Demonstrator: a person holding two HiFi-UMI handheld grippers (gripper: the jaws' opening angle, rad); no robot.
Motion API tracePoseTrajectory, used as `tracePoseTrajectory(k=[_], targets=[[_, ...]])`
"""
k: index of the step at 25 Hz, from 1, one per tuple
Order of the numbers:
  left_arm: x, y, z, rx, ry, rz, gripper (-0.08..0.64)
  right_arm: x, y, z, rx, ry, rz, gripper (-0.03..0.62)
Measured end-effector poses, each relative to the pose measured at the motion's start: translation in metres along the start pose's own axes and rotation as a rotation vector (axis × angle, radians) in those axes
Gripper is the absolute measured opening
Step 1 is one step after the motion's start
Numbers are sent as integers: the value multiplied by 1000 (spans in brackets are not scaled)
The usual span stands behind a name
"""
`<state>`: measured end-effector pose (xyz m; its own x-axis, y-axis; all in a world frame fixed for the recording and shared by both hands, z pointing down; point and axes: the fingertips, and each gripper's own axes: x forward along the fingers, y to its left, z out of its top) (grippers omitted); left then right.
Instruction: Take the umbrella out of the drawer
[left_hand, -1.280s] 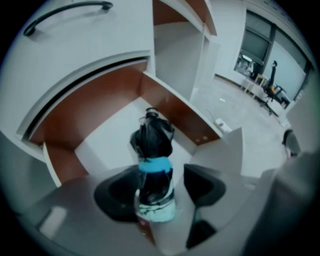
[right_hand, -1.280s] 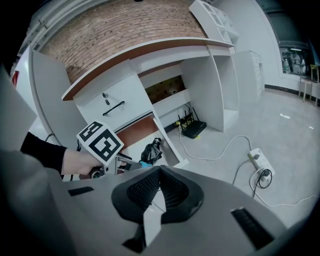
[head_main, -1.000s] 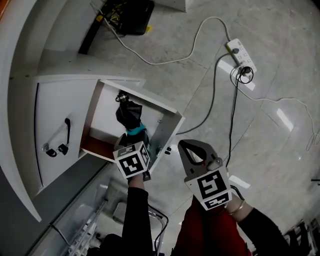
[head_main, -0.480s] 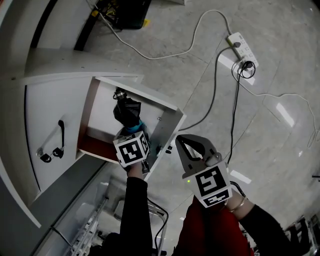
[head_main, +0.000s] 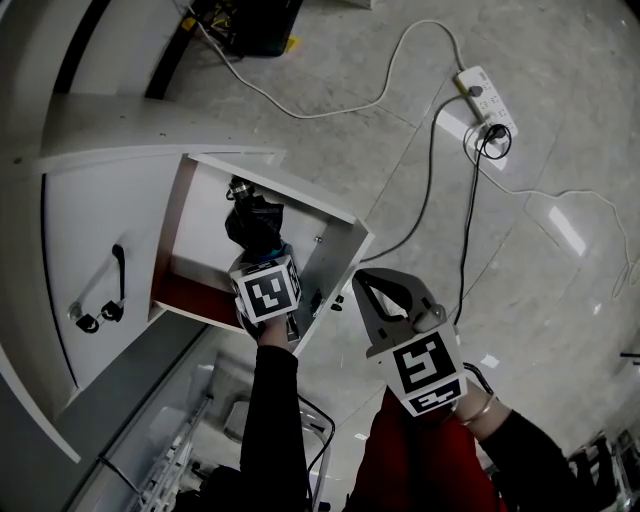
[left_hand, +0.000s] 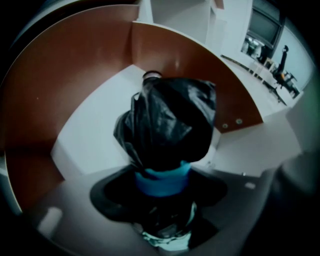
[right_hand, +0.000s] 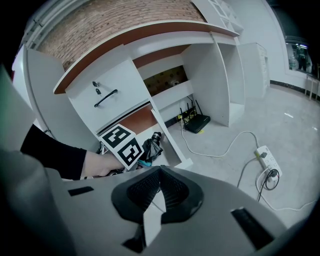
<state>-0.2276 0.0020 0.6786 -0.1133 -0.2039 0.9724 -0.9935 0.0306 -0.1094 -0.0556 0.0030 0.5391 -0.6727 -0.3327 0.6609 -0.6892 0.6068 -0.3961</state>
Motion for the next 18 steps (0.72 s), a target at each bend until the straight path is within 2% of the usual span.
tracePoseTrajectory(k=[6, 18], targets=[[8, -1, 3, 35, 6, -3, 301, 2, 0, 1, -8, 5, -8, -2], [-17, 0, 3, 18, -23, -67, 256, -7, 17, 0, -28, 15, -1, -2]])
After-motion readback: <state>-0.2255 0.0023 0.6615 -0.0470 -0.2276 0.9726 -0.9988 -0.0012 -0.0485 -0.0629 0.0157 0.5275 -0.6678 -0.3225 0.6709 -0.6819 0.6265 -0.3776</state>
